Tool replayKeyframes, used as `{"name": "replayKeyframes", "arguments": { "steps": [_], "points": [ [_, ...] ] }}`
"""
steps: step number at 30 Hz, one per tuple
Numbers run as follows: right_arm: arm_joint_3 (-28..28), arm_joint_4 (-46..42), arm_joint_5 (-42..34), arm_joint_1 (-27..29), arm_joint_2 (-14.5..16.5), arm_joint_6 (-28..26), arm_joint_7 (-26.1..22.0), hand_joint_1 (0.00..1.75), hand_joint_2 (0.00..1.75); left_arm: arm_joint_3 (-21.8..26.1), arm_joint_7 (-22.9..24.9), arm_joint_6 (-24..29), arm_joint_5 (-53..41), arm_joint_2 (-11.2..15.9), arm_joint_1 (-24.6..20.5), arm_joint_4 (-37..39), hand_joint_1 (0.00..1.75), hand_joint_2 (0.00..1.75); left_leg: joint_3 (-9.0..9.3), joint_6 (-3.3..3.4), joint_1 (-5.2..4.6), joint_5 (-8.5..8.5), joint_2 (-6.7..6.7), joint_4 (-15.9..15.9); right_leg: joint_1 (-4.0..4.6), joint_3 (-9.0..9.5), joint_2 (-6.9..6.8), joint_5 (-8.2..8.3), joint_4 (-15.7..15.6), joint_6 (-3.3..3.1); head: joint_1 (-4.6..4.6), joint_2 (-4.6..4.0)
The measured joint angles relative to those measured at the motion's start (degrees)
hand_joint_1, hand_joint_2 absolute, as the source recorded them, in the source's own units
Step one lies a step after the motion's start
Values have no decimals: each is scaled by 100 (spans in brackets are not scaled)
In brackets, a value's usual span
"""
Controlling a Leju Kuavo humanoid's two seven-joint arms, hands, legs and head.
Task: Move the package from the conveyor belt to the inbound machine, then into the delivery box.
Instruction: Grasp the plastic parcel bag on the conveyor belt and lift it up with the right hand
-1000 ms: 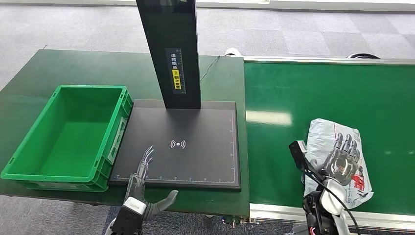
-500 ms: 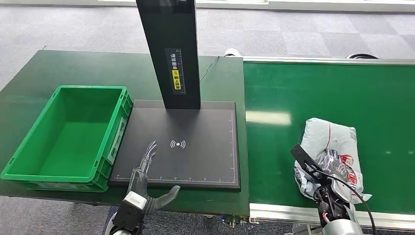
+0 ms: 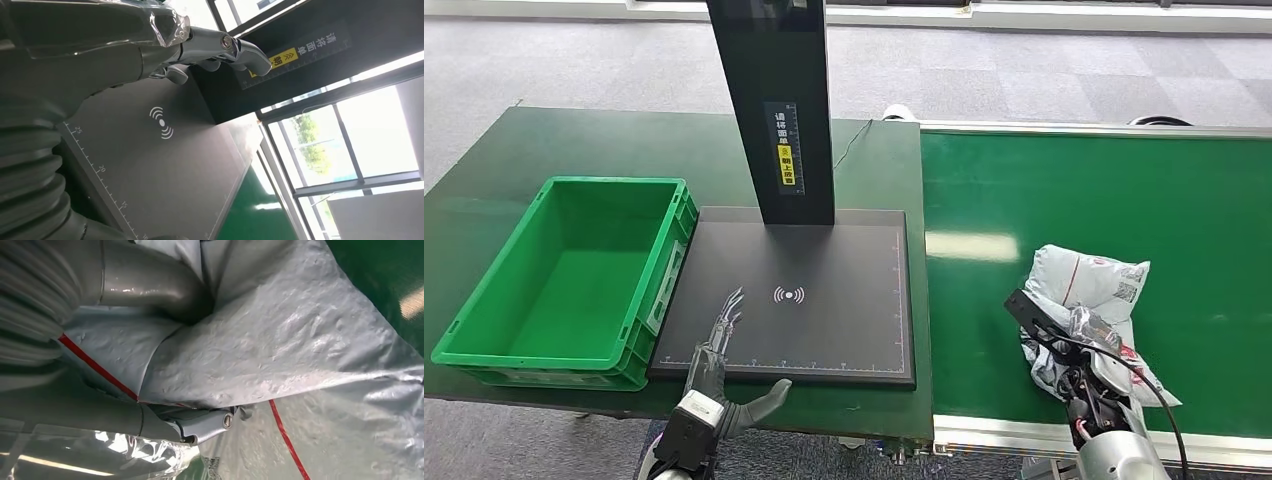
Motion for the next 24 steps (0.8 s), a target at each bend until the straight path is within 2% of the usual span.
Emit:
{"name": "replayKeyframes", "arguments": {
  "steps": [6,9,12,15,17,19,21,24],
  "points": [
    [-13,14,-368,6,55,-587,-342,175,175,0,17,1,0,0,84,-41,0,175,-13,0,0,1,-1,0,0,-11,0,2,0,1,-1,-1],
    [-98,16,-741,12,94,-1020,-687,175,175,1,17,14,0,0,141,-89,0,175,-29,0,0,2,-2,0,0,-25,0,3,1,1,-1,0],
    [-272,-15,-1370,18,161,-1484,-1350,175,175,0,18,39,-2,-1,180,-110,0,175,-45,1,0,4,-4,0,0,-40,-1,4,2,1,-1,-1],
    [-525,-212,-2506,44,276,-1709,-2511,175,175,-2,19,71,-12,-3,208,-110,0,175,-61,3,0,6,-7,0,0,-56,-2,4,2,1,-1,-1],
    [-696,-495,-3508,108,388,-1573,-3360,175,175,-5,9,108,-17,-8,210,-103,0,175,-70,3,0,7,-7,0,0,-66,-2,4,3,1,-1,-1],
    [-803,-913,-4476,232,530,-1256,-3942,175,175,-8,-24,157,-17,-18,203,-79,0,175,-77,3,0,7,-9,0,0,-74,-3,4,3,1,-1,-1],
    [-823,-1405,-5275,397,677,-946,-4192,175,175,-11,-66,207,-14,-26,190,-38,0,175,-85,3,0,7,-11,0,-1,-81,-6,3,3,1,-1,-1],
    [-729,-2098,-6231,660,860,-717,-4308,175,175,-12,-92,266,-1,-28,159,27,0,175,-93,3,0,7,-15,0,-1,-87,-9,3,3,1,-1,0]
  ]
}}
